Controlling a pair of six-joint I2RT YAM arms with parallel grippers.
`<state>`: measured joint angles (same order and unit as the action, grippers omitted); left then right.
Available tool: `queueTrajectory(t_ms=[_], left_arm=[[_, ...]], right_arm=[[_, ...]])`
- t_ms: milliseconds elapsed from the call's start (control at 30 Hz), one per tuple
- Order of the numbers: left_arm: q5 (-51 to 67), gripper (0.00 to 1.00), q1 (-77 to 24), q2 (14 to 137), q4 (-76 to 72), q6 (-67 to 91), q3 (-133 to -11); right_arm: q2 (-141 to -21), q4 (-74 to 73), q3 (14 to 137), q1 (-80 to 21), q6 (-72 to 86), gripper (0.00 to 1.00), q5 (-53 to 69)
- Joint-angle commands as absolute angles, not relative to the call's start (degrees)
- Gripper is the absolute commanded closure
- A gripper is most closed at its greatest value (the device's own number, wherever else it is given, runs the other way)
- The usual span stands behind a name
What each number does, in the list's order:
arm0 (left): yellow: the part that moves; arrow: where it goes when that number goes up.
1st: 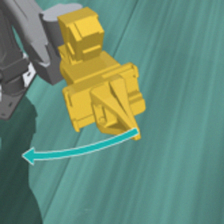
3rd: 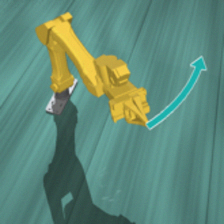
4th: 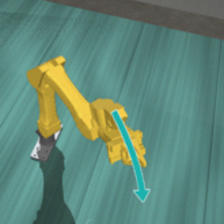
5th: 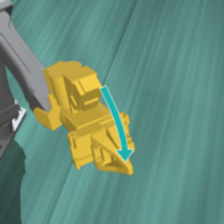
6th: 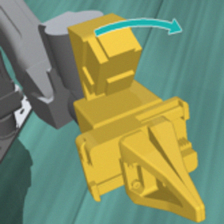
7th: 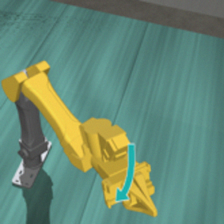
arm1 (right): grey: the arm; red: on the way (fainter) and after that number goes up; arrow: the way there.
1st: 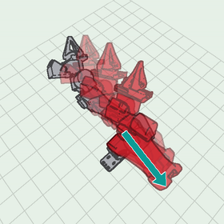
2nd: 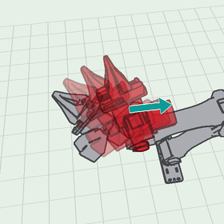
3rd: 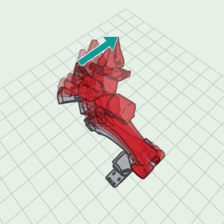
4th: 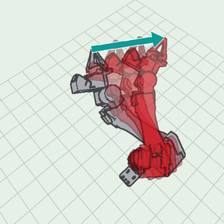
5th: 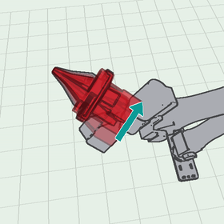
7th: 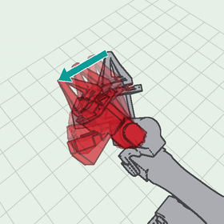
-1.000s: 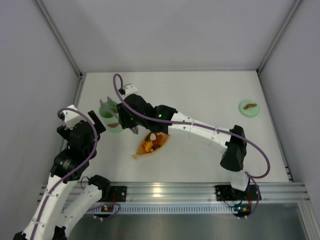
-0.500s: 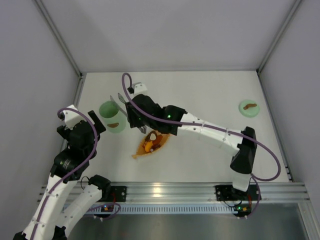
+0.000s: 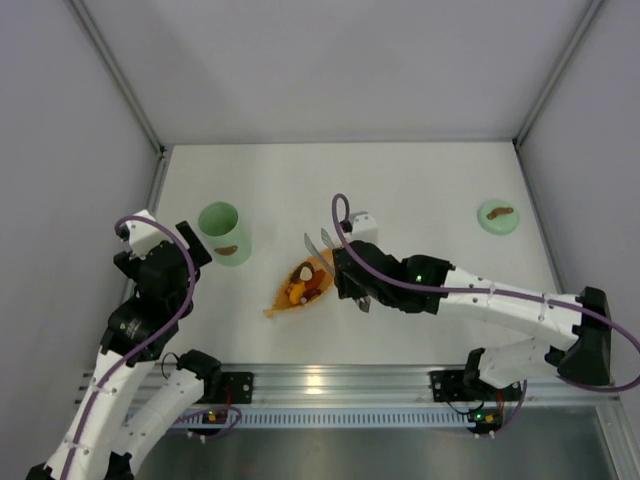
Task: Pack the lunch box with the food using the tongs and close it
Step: Pick up the fake food from the plate.
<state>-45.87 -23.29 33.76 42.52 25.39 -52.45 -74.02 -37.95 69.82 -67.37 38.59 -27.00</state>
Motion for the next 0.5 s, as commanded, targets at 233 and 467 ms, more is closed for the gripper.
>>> queueTrajectory(t_ms=[233,467], left_arm=[[-45.9,0.01,-23.2,33.6,41.7,25.0,-52.3],[-45.9,0.01,-23.2,33.7,41.7,25.0,-52.3]], right_arm=[[-72.9,-35.3,62.4,-68.7,44.1,0.55,-25.0],[-73.7,-33.2,61.2,-69.6,45.4,0.52,-23.6]])
